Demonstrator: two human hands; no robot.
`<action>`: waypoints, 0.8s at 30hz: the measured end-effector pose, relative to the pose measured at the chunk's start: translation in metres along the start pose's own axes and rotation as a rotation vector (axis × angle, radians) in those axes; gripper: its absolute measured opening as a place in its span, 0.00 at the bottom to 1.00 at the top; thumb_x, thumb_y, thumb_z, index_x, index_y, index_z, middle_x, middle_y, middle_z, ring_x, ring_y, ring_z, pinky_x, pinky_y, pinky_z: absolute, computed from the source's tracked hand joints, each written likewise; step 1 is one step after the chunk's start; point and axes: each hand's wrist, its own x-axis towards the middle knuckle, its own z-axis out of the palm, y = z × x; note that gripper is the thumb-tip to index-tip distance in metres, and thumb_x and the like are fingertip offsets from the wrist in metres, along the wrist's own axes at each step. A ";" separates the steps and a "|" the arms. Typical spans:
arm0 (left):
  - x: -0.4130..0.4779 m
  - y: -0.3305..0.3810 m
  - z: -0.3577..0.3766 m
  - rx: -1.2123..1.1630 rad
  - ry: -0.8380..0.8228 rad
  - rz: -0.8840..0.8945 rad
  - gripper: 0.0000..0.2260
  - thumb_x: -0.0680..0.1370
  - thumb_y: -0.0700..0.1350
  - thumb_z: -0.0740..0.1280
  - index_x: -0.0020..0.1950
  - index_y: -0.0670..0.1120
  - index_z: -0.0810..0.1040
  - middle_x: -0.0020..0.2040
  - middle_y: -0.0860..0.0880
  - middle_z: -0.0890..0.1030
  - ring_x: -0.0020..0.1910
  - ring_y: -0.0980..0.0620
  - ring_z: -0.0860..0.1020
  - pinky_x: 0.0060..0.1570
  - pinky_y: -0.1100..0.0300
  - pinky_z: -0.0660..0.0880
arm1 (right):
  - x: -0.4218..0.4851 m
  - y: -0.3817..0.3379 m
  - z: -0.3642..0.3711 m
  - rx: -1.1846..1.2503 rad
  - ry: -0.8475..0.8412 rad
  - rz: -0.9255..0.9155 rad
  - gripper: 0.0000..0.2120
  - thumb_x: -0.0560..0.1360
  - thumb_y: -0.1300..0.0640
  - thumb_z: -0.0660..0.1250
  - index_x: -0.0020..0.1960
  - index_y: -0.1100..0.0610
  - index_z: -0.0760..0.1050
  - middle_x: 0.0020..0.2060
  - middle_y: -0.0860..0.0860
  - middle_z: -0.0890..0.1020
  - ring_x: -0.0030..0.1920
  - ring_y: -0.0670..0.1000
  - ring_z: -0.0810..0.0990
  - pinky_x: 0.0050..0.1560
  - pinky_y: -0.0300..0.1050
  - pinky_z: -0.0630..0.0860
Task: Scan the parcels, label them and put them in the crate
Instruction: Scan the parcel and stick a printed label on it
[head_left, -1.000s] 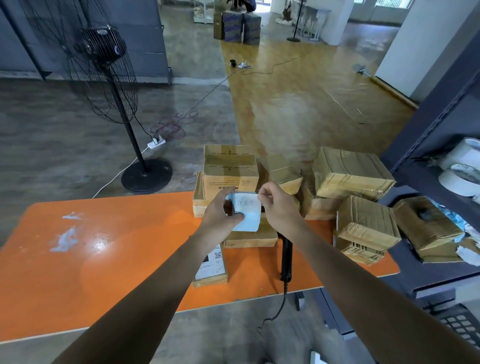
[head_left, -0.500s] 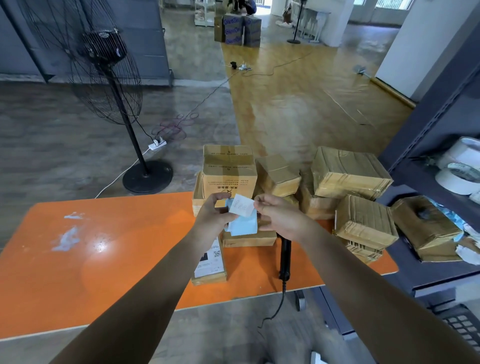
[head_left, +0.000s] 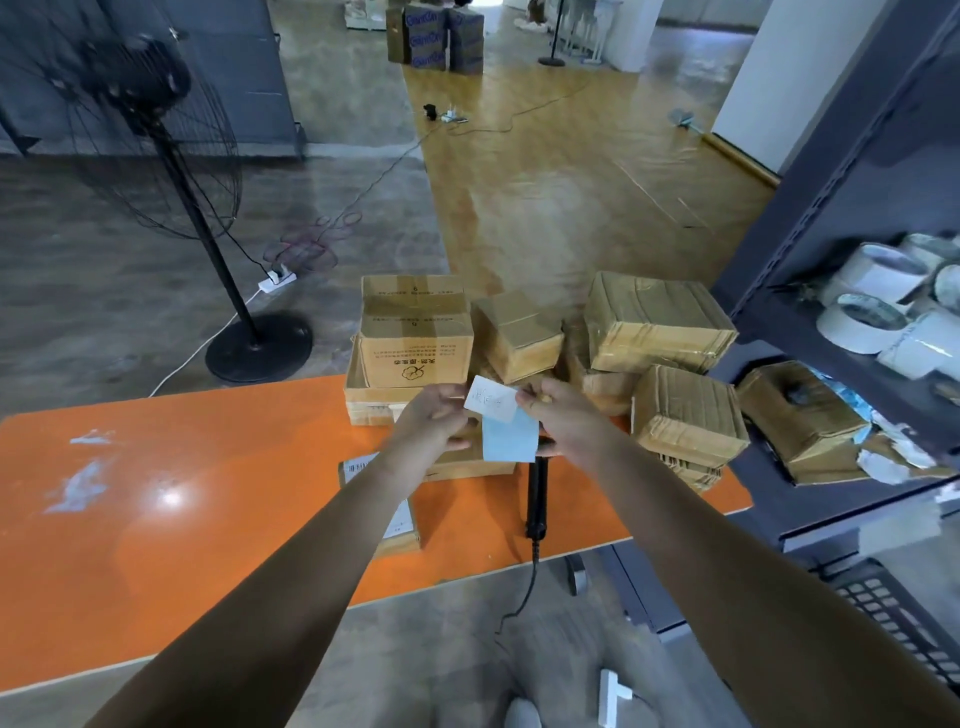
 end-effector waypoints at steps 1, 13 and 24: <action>0.001 -0.001 0.005 0.021 0.041 -0.001 0.07 0.78 0.41 0.65 0.56 0.47 0.77 0.51 0.49 0.82 0.52 0.52 0.81 0.41 0.60 0.79 | 0.000 0.003 -0.005 -0.010 0.019 -0.003 0.02 0.80 0.54 0.65 0.52 0.50 0.74 0.48 0.48 0.77 0.46 0.46 0.75 0.54 0.57 0.79; 0.018 -0.013 0.073 0.381 0.141 -0.024 0.05 0.76 0.45 0.65 0.46 0.49 0.81 0.39 0.50 0.80 0.38 0.53 0.77 0.40 0.57 0.75 | 0.008 0.051 -0.056 -0.220 0.127 -0.106 0.02 0.79 0.52 0.66 0.51 0.46 0.74 0.48 0.47 0.77 0.41 0.48 0.76 0.36 0.42 0.75; 0.041 -0.048 0.114 0.160 0.305 -0.285 0.05 0.77 0.40 0.64 0.48 0.45 0.80 0.40 0.50 0.80 0.35 0.56 0.76 0.30 0.65 0.71 | 0.027 0.105 -0.075 -0.428 0.168 -0.169 0.23 0.76 0.59 0.68 0.68 0.51 0.65 0.50 0.55 0.81 0.43 0.54 0.79 0.39 0.46 0.75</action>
